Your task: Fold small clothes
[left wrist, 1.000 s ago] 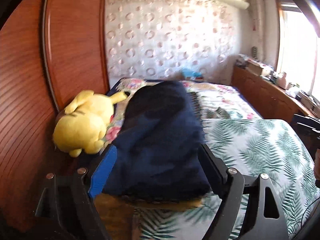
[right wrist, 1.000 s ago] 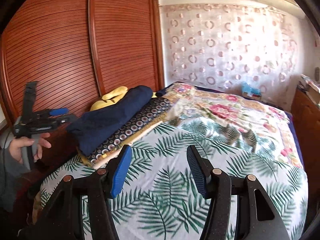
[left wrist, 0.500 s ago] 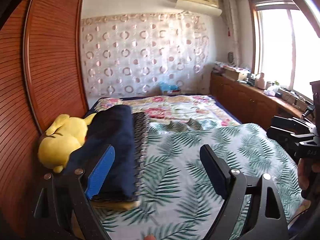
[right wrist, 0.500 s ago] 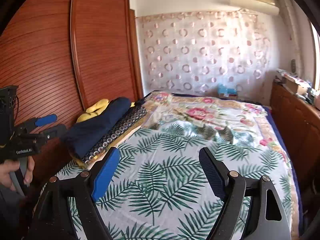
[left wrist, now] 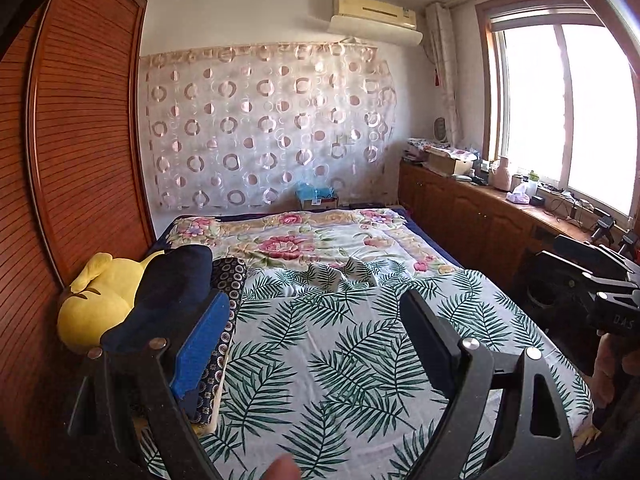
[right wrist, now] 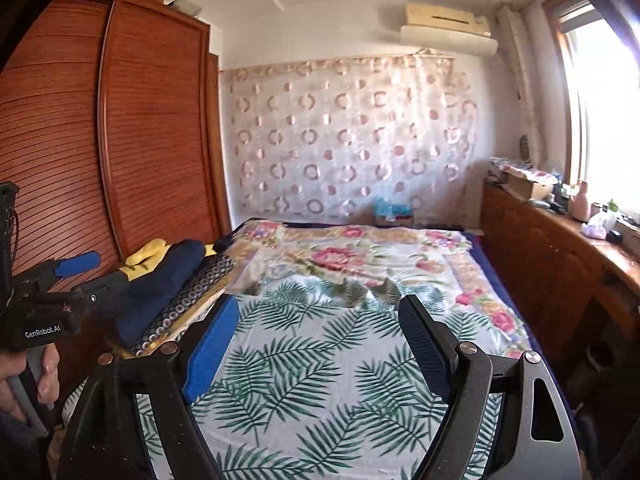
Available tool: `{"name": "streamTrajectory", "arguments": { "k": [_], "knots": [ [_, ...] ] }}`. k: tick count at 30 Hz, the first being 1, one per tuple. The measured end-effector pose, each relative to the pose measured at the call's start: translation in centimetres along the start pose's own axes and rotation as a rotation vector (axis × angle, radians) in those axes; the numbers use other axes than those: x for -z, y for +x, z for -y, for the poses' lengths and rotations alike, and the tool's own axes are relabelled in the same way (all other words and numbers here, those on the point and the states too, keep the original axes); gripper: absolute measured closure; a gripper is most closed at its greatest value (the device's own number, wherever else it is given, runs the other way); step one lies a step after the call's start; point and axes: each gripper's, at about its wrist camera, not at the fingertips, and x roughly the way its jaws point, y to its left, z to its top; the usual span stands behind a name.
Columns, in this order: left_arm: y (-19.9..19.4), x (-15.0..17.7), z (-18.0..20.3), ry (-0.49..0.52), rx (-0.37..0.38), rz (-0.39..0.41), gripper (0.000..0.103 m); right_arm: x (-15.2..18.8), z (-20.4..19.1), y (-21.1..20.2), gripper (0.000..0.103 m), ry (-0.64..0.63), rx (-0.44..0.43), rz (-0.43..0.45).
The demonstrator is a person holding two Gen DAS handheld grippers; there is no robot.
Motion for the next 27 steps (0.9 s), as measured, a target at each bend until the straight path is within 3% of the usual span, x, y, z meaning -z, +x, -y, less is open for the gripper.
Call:
{"name": "streamTrajectory", "arguments": {
  "k": [7,27],
  "knots": [
    [-0.1,-0.2,0.2,0.007,0.006,0.007,0.016,0.9,-1.4,0.1,0.019,0.013,0.012,-0.004],
    [-0.6,-0.3,-0.4,-0.008,0.005,0.009,0.016,0.8,0.0,-0.1,0.019,0.031,0.013,-0.01]
  ]
}}
